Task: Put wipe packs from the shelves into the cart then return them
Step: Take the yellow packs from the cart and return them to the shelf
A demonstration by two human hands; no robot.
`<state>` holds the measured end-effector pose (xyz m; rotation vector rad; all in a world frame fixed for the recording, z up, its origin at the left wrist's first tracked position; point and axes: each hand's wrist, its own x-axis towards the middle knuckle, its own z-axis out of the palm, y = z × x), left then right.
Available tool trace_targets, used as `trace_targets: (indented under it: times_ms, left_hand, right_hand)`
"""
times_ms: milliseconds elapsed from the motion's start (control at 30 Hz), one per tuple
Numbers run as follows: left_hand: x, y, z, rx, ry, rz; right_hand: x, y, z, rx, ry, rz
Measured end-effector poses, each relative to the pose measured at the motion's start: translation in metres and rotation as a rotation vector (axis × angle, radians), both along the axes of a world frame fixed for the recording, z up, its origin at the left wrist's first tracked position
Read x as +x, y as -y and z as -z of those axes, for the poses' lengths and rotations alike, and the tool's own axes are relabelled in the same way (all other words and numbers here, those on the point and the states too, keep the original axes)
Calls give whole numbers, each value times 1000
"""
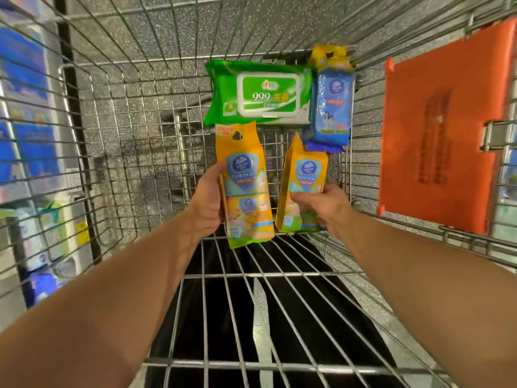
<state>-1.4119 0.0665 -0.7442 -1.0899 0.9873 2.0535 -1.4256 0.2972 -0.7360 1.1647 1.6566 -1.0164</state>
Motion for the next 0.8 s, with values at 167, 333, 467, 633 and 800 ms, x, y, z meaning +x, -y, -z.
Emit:
trace_targets:
  times_ms: [167,333,467,633,800]
  left_hand:
    - [6,5,-3,-33,4,-9]
    - [3,11,-8,-65,52,-1]
    - [-1,15,-14,-46,69,47]
    - [-6,25,-36,9,82,40]
    - [-24,23,-84,-87,-40,3]
  right_hand:
    - [-2,14,17,123,-19,-17]
    - [-5,30,5,221,-58,-135]
    - [-7,37,-7,-36,-147,-122]
    - [-25,42,-50,-358,-157,28]
    - [-53,56,-89,-587,-160,319]
